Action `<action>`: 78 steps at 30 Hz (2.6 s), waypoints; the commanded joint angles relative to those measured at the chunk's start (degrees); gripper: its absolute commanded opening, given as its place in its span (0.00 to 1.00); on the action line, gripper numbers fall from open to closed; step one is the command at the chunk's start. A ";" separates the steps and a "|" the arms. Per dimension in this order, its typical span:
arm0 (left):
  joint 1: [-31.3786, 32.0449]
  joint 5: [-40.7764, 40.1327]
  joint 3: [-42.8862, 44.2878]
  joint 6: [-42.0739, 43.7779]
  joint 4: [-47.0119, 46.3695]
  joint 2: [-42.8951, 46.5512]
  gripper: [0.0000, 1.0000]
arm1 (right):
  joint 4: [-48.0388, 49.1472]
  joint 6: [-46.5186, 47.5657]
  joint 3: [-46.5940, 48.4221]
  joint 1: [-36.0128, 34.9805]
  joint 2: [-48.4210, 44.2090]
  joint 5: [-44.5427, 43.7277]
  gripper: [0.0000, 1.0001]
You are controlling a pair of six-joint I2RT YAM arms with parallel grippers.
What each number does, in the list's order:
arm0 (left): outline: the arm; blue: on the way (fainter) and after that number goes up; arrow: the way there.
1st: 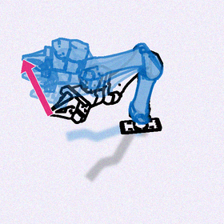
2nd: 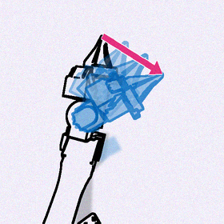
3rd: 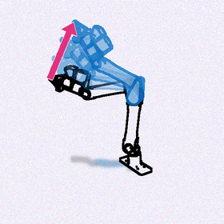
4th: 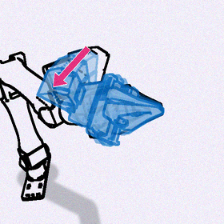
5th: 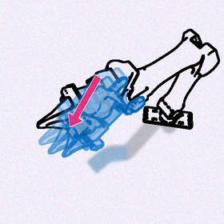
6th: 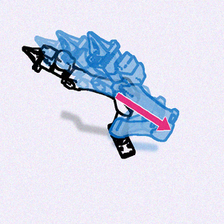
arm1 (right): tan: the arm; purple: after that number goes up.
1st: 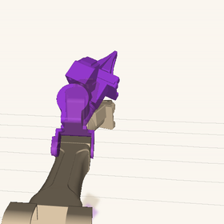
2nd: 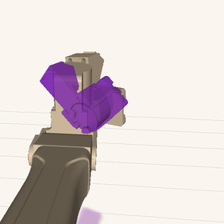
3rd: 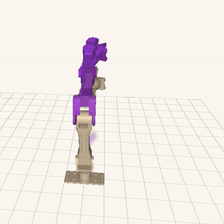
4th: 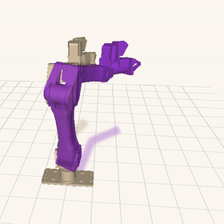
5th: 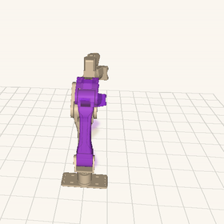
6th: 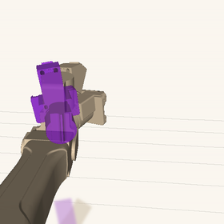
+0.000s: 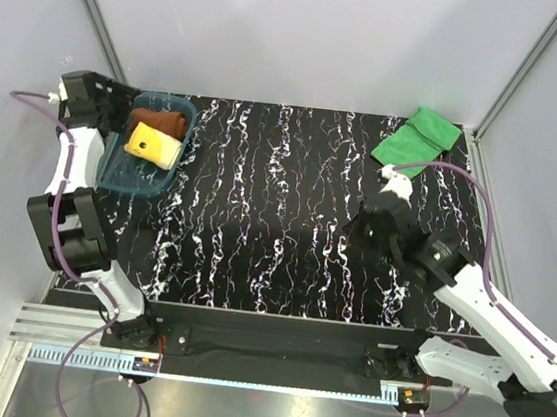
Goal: Roll the towels
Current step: Place the rolled towel into the container, then move the towel to the center of the board
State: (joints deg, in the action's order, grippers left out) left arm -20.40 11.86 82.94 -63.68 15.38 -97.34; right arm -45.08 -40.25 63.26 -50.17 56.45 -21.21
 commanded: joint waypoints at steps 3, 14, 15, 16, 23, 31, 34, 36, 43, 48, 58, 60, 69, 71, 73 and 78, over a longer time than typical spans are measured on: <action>1.51 2.29 6.53 7.69 0.53 -5.21 0.74 | 2.98 3.86 4.85 10.44 2.78 9.07 0.00; 0.19 -6.58 19.89 11.29 8.61 -25.17 0.71 | 4.03 2.81 0.90 10.53 0.68 11.01 0.00; -0.07 -7.28 20.68 11.73 9.57 -25.96 0.71 | 3.86 2.90 0.90 10.53 0.77 11.28 0.00; -0.34 -7.29 22.08 11.91 10.45 -27.36 0.71 | 3.77 2.90 0.90 10.53 0.77 11.45 0.00; -1.48 -9.66 23.32 12.35 11.34 -25.62 0.71 | 4.21 2.98 0.37 10.53 1.03 11.98 0.00; -1.40 -2.99 24.73 9.81 9.07 -18.69 0.75 | 1.76 4.04 2.03 10.53 1.03 8.65 0.02; -1.13 -0.35 24.82 8.84 7.83 -15.96 0.79 | -0.35 6.23 5.45 12.72 4.97 10.83 0.04; -0.25 1.14 24.82 8.05 6.69 -12.97 0.81 | -1.50 7.81 8.35 16.75 9.88 15.12 0.03; 7.89 2.65 25.34 9.44 8.53 -8.22 0.82 | 0.95 9.67 15.13 33.95 22.64 26.72 0.75; 18.45 -1.48 23.70 16.21 13.62 -4.54 0.82 | 5.26 10.19 21.96 38.57 37.66 26.93 0.81; 40.51 -8.34 -13.36 26.15 2.03 15.84 0.81 | 0.18 16.69 49.48 47.35 66.23 22.09 0.81; 41.76 -8.17 -18.23 25.54 0.28 18.23 0.81 | -2.54 18.27 56.74 48.50 71.86 19.82 0.81; 43.96 -7.55 -25.20 29.92 8.78 27.38 0.81 | -5.55 17.31 57.42 51.47 77.32 13.65 0.65; 43.96 -7.81 -23.44 32.72 12.20 26.77 0.81 | -5.02 16.18 57.41 52.72 78.28 16.01 0.56; 43.87 -7.90 -21.07 34.58 17.83 25.37 0.81 | -4.58 15.55 57.50 53.33 78.99 17.60 0.50; 43.87 -9.22 -20.71 38.89 24.43 26.58 0.81 | -4.40 15.20 58.02 53.86 81.36 17.17 0.51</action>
State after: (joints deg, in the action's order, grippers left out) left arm 23.24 4.56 60.42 -29.47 34.35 -72.10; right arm -49.65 -24.14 120.53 3.14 136.16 -4.86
